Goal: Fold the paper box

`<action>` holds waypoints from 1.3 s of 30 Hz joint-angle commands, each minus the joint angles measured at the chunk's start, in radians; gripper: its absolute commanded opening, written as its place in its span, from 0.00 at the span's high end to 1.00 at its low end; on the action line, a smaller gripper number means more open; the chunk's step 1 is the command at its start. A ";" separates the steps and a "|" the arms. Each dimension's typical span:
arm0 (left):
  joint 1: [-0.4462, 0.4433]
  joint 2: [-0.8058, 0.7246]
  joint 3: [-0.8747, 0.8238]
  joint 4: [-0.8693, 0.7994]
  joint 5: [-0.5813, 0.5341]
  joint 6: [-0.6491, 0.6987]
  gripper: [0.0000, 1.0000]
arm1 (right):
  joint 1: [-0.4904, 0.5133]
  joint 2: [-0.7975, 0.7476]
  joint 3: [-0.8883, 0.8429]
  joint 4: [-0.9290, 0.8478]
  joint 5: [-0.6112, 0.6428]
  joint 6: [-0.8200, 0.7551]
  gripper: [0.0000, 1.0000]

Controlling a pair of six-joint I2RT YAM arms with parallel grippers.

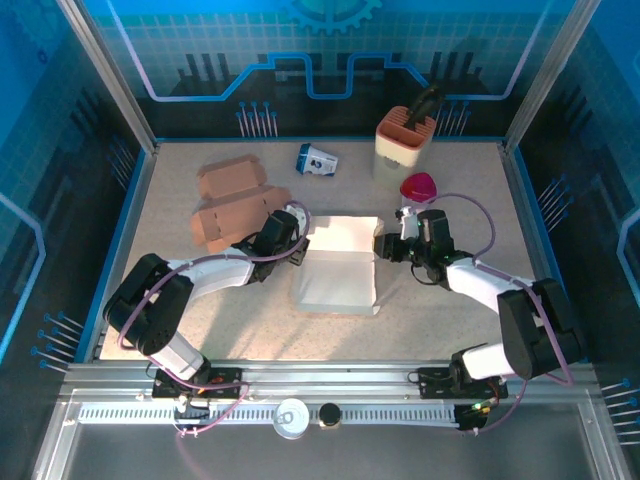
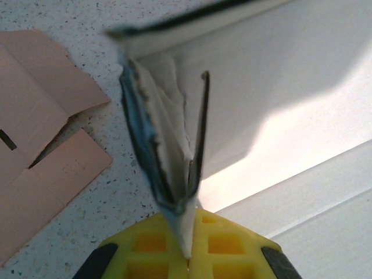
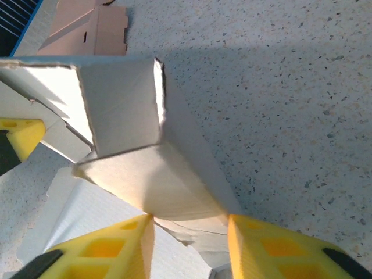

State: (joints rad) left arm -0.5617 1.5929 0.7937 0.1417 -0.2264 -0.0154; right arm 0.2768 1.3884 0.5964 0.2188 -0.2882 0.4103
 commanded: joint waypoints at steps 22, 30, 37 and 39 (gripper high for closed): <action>-0.027 0.010 -0.040 0.102 -0.085 -0.017 1.00 | 0.401 -0.193 0.333 -0.564 0.622 1.459 0.40; -0.030 0.012 -0.043 0.111 -0.085 -0.017 1.00 | 0.400 -0.027 0.378 -0.407 0.664 1.507 0.38; -0.031 0.013 -0.044 0.114 -0.086 -0.013 1.00 | 0.389 0.093 0.398 -0.304 0.637 1.476 0.39; -0.032 0.015 -0.044 0.114 -0.086 -0.014 1.00 | 0.384 0.116 0.388 -0.257 0.617 1.458 0.42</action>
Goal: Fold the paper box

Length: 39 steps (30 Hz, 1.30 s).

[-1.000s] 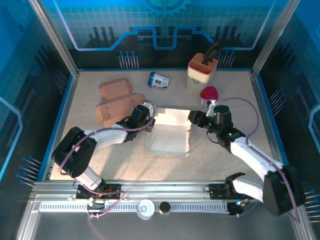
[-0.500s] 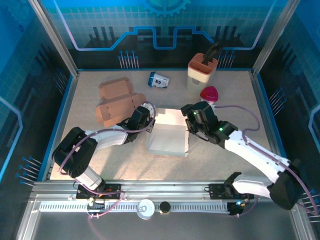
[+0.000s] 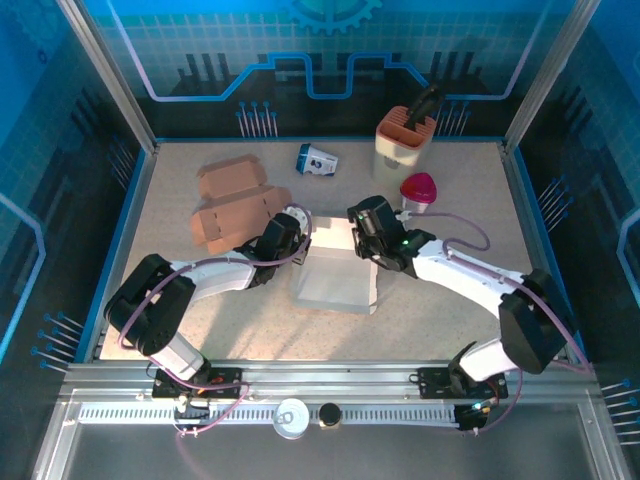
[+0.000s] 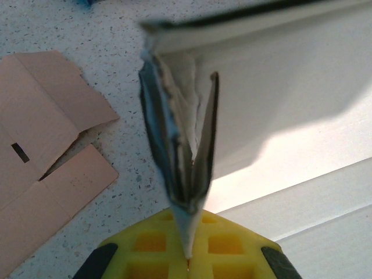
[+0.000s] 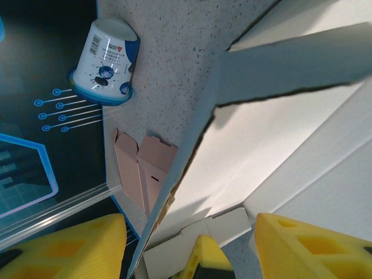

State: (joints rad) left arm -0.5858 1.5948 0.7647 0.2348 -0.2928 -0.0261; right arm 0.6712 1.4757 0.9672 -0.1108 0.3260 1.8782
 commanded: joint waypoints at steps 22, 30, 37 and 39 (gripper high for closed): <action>-0.005 -0.009 -0.012 -0.006 0.002 -0.057 0.79 | 0.029 0.027 -0.082 0.165 0.062 -0.202 0.57; -0.006 0.001 0.002 -0.019 0.003 -0.067 0.80 | 0.048 0.030 -0.109 0.184 0.103 -0.286 0.59; -0.006 0.003 0.014 -0.033 -0.005 -0.087 0.84 | 0.066 0.045 -0.162 0.273 0.120 -0.346 0.62; -0.005 0.005 0.017 -0.038 -0.006 -0.084 0.84 | 0.069 0.046 -0.165 0.273 0.124 -0.355 0.62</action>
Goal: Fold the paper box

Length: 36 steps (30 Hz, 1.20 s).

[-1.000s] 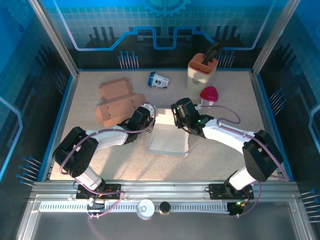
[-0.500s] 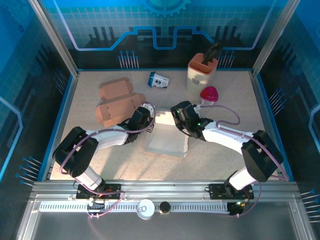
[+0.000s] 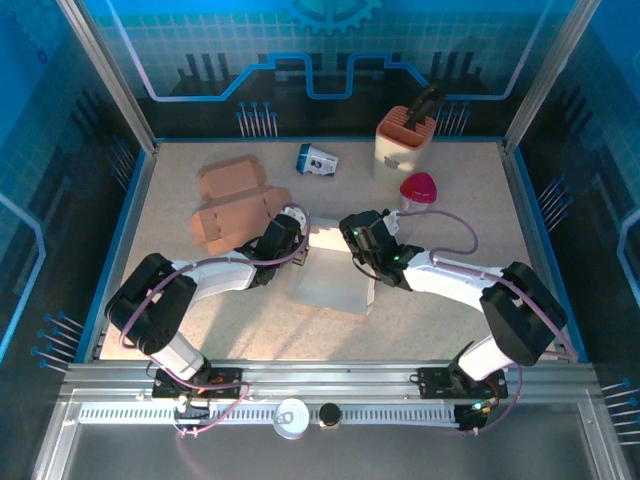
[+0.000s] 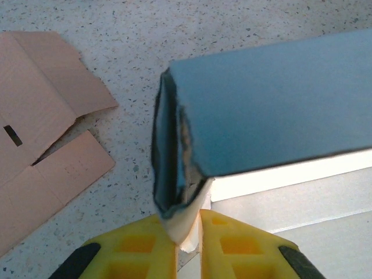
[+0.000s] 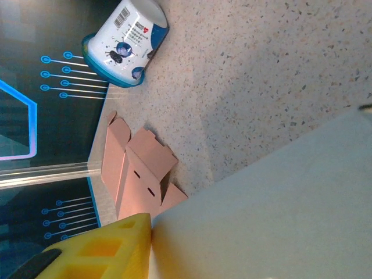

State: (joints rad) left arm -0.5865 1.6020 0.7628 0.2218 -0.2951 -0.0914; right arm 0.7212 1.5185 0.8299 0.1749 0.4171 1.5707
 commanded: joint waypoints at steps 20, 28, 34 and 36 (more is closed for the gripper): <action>-0.005 0.014 0.052 -0.041 -0.028 -0.054 1.00 | 0.050 0.016 -0.033 -0.040 0.061 -0.080 0.64; -0.007 0.023 0.037 -0.026 -0.063 -0.082 1.00 | 0.056 -0.077 -0.030 -0.045 0.054 -0.115 0.46; -0.006 0.023 0.025 -0.012 -0.070 -0.069 1.00 | 0.004 -0.253 0.041 -0.166 -0.048 -0.354 0.25; -0.005 0.022 0.028 -0.013 -0.068 -0.066 1.00 | -0.043 -0.318 0.037 -0.179 -0.131 -0.473 0.22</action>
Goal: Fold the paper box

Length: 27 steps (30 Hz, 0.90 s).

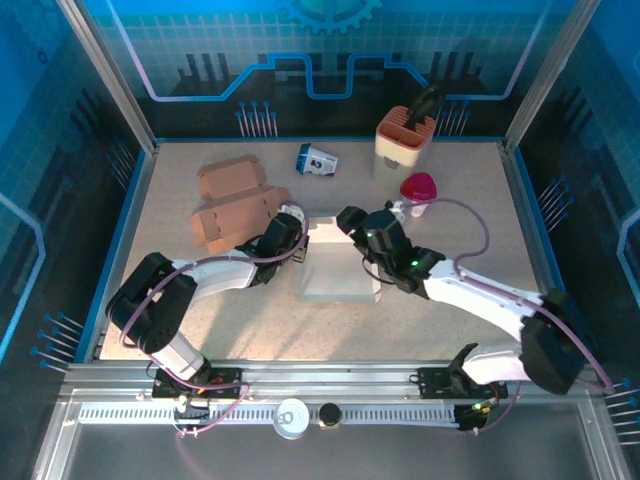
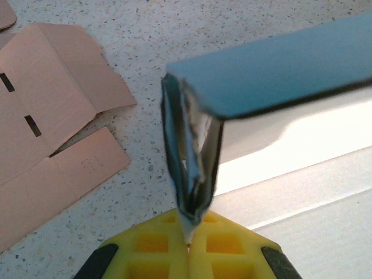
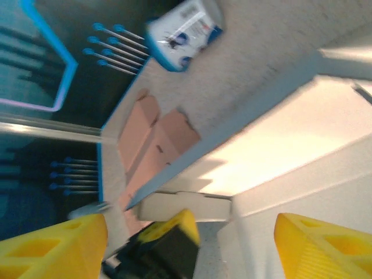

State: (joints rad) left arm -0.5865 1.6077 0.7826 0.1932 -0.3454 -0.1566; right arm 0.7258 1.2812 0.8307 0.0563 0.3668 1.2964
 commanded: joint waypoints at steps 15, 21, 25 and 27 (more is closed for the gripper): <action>0.011 0.037 0.038 0.002 0.001 0.035 1.00 | -0.662 0.068 -0.291 0.341 -0.832 -0.627 0.54; 0.027 0.058 0.067 -0.015 0.030 0.078 1.00 | -0.646 0.234 -0.221 0.354 -0.883 -0.687 0.56; 0.043 0.075 0.088 -0.026 0.053 0.097 1.00 | -0.630 0.295 -0.190 0.364 -0.951 -0.753 0.56; 0.048 0.083 0.098 -0.035 0.060 0.105 1.00 | -0.618 0.305 -0.188 0.366 -0.975 -0.786 0.56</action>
State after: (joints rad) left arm -0.5499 1.6714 0.8494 0.1932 -0.3145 -0.0883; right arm 0.0849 1.5665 0.6209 0.3847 -0.5213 0.5961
